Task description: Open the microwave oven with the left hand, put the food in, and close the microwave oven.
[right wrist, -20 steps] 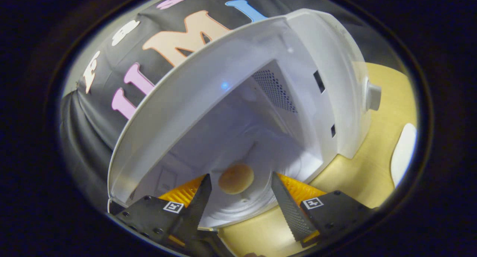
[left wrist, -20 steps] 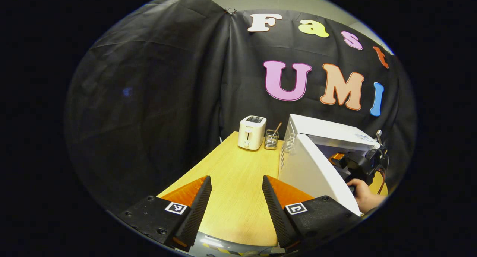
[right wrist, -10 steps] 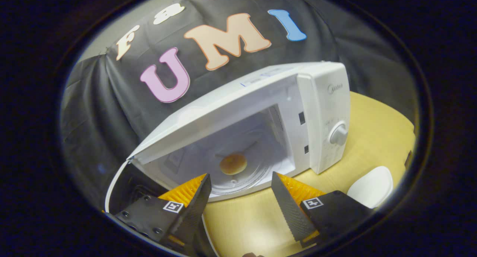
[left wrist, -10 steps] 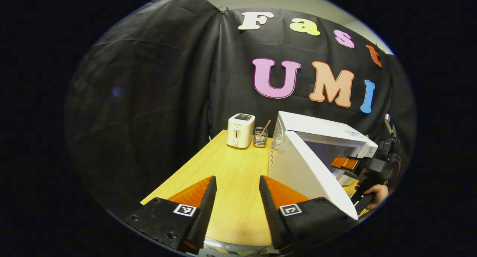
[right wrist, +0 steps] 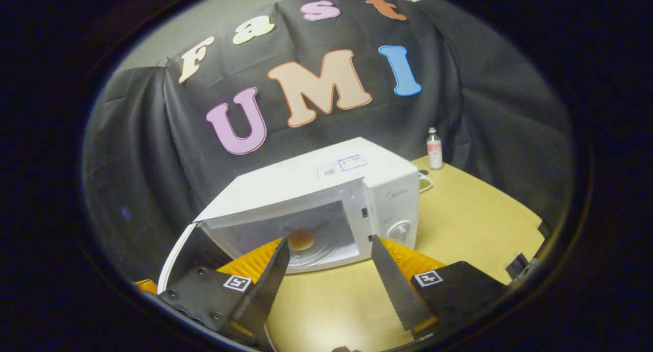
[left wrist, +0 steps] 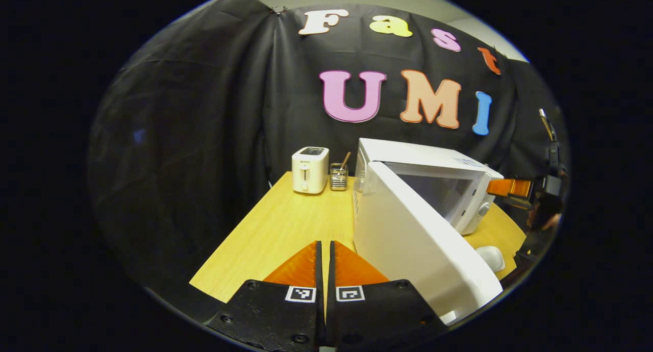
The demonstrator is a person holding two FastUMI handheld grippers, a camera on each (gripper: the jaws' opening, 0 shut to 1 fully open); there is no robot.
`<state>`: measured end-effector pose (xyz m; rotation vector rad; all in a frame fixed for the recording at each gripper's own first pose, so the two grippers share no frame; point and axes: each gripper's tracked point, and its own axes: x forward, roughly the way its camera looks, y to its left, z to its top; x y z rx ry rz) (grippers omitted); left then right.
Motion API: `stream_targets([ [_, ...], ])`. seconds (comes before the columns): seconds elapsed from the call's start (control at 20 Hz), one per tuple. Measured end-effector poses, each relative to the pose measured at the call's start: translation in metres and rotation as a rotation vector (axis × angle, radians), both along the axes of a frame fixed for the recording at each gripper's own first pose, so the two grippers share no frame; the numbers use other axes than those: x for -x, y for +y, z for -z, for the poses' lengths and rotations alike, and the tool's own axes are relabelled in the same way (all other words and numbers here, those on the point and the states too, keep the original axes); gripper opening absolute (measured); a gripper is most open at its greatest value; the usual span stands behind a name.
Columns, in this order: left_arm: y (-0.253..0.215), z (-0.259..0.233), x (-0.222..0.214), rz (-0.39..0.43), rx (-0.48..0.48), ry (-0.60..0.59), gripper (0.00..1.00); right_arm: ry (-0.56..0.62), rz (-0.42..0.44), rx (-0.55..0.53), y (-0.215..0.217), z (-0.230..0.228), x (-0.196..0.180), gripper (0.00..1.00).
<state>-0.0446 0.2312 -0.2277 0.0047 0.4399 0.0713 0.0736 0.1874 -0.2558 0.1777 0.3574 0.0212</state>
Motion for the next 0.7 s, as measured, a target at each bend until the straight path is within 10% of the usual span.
stream_targets([
  [0.7, -0.068, 0.017, 0.046, 0.113, 0.029, 0.14, 0.0, -0.039, 0.04, 0.037, -0.081, -0.046, 0.009, 0.91],
])
